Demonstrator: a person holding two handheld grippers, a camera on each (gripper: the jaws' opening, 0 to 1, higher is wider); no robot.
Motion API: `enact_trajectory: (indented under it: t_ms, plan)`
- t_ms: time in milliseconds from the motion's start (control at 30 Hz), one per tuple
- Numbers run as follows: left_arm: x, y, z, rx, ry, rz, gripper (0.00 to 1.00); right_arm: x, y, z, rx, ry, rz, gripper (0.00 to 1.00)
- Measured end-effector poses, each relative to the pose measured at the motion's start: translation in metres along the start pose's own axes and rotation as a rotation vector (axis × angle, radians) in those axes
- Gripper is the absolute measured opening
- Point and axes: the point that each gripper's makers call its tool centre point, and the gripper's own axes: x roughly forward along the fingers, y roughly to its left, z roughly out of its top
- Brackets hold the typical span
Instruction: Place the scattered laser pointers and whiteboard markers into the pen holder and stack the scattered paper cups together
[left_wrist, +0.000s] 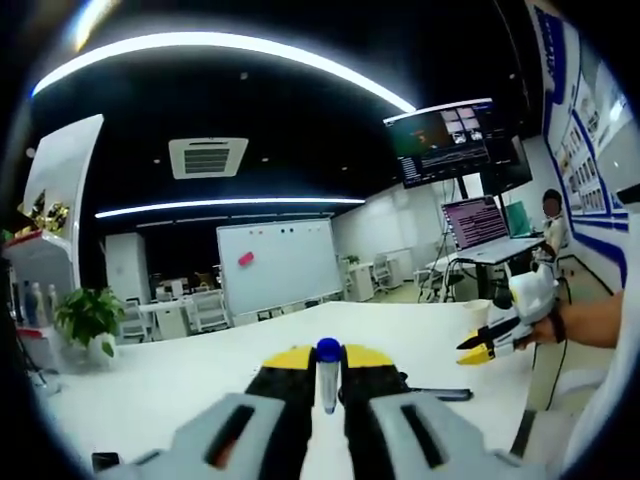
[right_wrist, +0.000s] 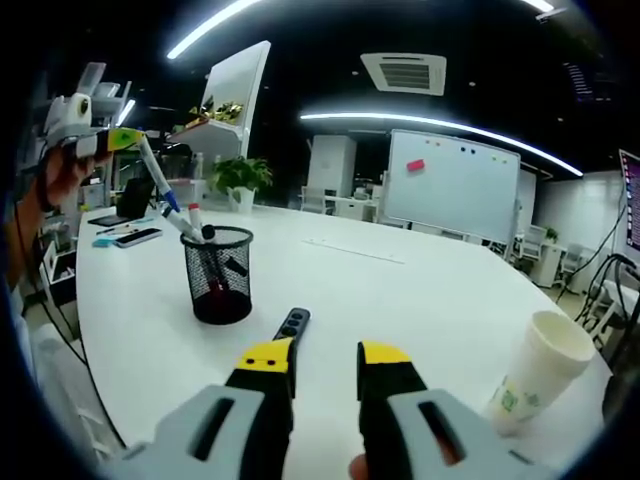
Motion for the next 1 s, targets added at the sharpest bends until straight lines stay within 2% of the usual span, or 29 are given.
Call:
enact_trajectory:
  t_ms: [1000]
  plan:
    - [0.011, -0.003, 0.0, 0.0, -0.009, -0.02, 0.11, -0.001, 0.0, 0.002, -0.003, -0.002, -0.003, 0.24]
